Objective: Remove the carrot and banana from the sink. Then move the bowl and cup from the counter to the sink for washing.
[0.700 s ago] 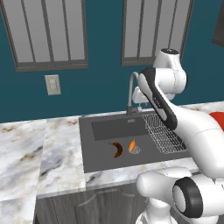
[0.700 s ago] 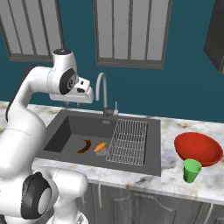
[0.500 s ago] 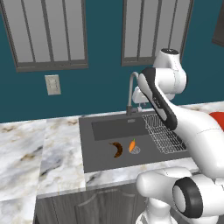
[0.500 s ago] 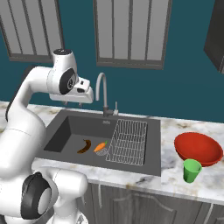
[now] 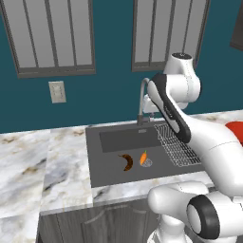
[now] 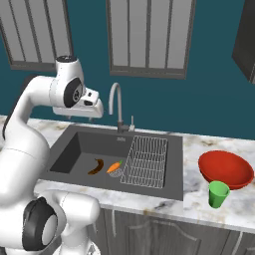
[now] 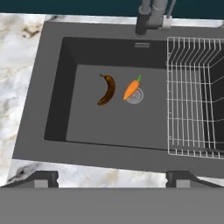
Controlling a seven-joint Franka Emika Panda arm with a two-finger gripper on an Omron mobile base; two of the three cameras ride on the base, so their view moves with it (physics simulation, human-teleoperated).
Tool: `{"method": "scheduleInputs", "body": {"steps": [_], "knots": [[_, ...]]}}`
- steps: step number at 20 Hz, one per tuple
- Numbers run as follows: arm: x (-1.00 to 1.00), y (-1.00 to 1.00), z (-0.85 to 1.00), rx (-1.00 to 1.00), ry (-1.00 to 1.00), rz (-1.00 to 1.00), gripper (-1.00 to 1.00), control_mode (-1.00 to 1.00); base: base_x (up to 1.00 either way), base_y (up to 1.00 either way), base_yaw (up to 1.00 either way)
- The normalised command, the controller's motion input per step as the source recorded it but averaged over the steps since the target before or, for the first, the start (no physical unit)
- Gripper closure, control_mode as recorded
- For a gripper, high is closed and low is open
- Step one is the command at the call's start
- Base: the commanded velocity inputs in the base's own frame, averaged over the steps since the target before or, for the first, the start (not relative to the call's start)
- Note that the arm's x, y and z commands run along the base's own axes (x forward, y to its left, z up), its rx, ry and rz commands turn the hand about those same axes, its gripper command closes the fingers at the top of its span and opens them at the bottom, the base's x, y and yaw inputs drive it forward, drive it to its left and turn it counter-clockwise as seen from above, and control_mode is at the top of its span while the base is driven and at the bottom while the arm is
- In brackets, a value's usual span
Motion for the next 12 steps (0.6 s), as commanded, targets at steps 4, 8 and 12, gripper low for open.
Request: {"method": "scheduleInputs", "body": {"steps": [4,8,12], "knots": [[-0.18,0.32,0.00,0.00,0.00,-0.07,-1.00,-1.00,0.00,0.00,0.00],[-0.21,0.18,-0.01,0.00,0.08,-0.20,-1.00,-1.00,0.00,0.00,0.00],[-0.11,0.17,-0.04,0.00,0.13,-0.20,-1.00,-1.00,0.00,0.00,0.00]]}}
